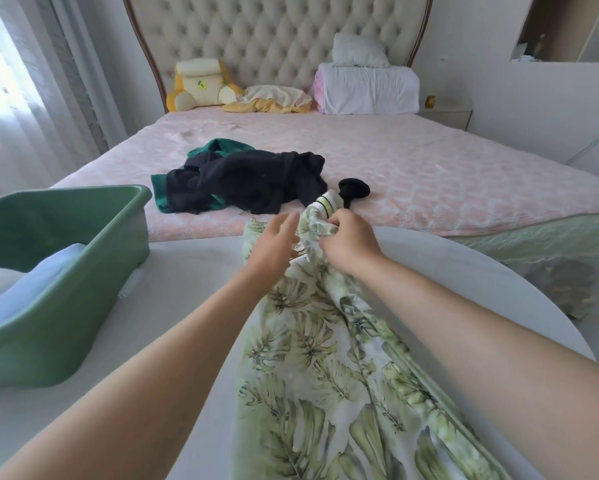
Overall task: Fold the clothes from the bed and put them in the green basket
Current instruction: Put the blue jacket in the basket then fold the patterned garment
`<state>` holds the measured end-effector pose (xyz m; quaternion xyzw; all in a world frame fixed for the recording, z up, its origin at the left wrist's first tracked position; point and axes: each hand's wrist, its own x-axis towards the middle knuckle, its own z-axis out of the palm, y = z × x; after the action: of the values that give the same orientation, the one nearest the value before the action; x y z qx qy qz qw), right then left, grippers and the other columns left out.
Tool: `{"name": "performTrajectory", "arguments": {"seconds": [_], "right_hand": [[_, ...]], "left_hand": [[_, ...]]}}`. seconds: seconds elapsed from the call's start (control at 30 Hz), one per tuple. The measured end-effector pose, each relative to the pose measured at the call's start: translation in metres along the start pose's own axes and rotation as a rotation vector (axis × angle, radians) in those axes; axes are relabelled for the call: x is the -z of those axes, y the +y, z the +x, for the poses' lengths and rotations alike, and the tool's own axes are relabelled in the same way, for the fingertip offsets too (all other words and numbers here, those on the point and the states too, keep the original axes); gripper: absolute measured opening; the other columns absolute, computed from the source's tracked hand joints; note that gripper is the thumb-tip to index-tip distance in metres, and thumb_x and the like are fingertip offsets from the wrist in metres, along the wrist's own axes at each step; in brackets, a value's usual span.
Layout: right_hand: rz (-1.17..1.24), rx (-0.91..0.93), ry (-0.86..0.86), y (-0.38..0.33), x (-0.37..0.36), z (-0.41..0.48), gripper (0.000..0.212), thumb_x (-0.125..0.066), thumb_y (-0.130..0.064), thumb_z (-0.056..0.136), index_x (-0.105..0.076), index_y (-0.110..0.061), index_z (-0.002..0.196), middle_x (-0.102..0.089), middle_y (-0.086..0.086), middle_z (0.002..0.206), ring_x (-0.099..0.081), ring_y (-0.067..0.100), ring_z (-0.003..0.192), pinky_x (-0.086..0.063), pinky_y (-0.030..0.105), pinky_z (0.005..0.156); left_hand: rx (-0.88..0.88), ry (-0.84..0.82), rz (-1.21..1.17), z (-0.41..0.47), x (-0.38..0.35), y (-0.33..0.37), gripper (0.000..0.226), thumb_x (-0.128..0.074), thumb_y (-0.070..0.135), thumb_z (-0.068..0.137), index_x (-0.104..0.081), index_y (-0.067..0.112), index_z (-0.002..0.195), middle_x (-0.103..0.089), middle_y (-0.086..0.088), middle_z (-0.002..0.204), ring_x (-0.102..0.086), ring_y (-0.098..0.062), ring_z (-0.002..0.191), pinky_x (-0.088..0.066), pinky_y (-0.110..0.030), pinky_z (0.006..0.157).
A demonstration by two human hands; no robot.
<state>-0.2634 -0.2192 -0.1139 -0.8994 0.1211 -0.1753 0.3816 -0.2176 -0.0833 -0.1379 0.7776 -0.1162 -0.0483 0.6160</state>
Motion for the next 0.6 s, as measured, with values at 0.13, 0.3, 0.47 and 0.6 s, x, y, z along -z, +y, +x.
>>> {"name": "performTrajectory", "arguments": {"seconds": [0.13,0.3,0.47,0.6], "right_hand": [[0.412,-0.029,-0.453,-0.024,-0.024,-0.011,0.023,-0.067,-0.016,0.090,-0.068,-0.013,0.113,-0.071,0.002,0.101,-0.067,0.016,0.087,-0.056,0.031,0.076],[0.352,-0.035,-0.359,-0.011,-0.024,0.000,0.034,-0.047,0.007,0.094,-0.070,-0.018,0.097,-0.066,0.005,0.117,-0.072,0.015,0.092,-0.063,0.033,0.072],[-0.286,0.317,-0.278,0.016,-0.028,0.020,0.033,-0.069,-0.024,0.086,-0.068,-0.029,0.118,-0.061,-0.008,0.130,-0.056,0.013,0.118,-0.045,0.031,0.100],[-0.420,0.377,-0.406,0.018,-0.045,0.025,0.070,-0.061,-0.030,0.087,-0.039,-0.021,0.153,-0.035,-0.003,0.157,-0.031,0.020,0.145,-0.027,0.039,0.118]], "left_hand": [[0.218,0.061,-0.066,0.008,0.024,0.006,0.066,-0.063,0.071,0.071,-0.067,0.015,0.105,-0.072,-0.009,0.090,-0.070,-0.026,0.077,-0.059,-0.039,0.072],[0.309,0.125,0.199,0.029,0.041,-0.019,0.014,-0.061,0.015,0.092,-0.062,0.003,0.100,-0.065,-0.015,0.094,-0.060,-0.024,0.076,-0.056,-0.039,0.071],[0.224,0.125,0.677,0.042,0.047,-0.035,0.025,-0.047,0.016,0.097,-0.051,0.003,0.118,-0.060,-0.012,0.101,-0.058,-0.029,0.089,-0.043,-0.033,0.065],[-0.155,0.371,0.926,0.043,0.049,-0.043,0.039,-0.057,0.010,0.088,-0.048,0.012,0.126,-0.052,-0.008,0.119,-0.047,-0.027,0.109,-0.039,-0.031,0.088]]}}
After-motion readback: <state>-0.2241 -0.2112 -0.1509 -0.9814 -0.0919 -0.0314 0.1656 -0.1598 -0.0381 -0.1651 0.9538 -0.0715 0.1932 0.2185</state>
